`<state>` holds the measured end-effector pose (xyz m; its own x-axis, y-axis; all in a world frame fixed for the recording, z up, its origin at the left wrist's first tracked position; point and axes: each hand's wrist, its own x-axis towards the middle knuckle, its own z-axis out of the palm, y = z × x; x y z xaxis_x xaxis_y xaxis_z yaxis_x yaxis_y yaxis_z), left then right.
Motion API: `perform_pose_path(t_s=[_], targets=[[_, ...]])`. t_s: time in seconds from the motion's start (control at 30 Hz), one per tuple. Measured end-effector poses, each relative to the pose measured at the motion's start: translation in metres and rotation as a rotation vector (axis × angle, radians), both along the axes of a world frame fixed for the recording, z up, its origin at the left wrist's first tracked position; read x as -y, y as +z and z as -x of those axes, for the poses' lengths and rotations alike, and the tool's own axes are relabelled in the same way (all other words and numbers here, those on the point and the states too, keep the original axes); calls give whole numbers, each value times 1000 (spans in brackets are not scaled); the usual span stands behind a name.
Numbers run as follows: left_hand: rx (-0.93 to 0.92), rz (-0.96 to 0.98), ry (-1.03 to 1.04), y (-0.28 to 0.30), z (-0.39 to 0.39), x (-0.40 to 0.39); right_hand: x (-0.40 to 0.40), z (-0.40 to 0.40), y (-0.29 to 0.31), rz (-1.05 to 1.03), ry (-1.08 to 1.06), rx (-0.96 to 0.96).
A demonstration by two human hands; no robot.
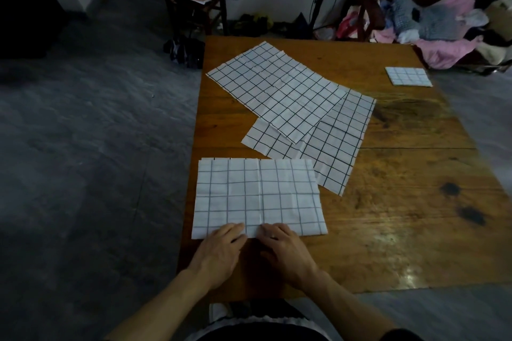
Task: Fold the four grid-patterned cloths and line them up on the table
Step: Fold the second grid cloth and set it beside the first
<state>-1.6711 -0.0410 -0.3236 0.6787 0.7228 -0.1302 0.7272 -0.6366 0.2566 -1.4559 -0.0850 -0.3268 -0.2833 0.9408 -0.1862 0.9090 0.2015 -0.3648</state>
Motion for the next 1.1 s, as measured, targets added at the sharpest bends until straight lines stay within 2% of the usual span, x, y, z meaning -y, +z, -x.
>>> perform_pose_path(t_s=[0.17,0.33,0.47,0.7,0.97,1.1], targets=[[-45,-26,-51,1,13,-2,13,-18,-16,-42,-26,10],[-45,-74,-15,2,31,-6,33,-49,-17,-105,-144,-5],[-37,-76,27,2,42,-10,47,-70,-22,-88,-268,32],[50,44,177,10,48,-27,53,-77,-20,47,-492,57],[-23,90,136,16,44,-44,35,-70,-9,44,-546,100],[-67,93,112,17,42,-51,23,-54,-3,-6,-413,47]])
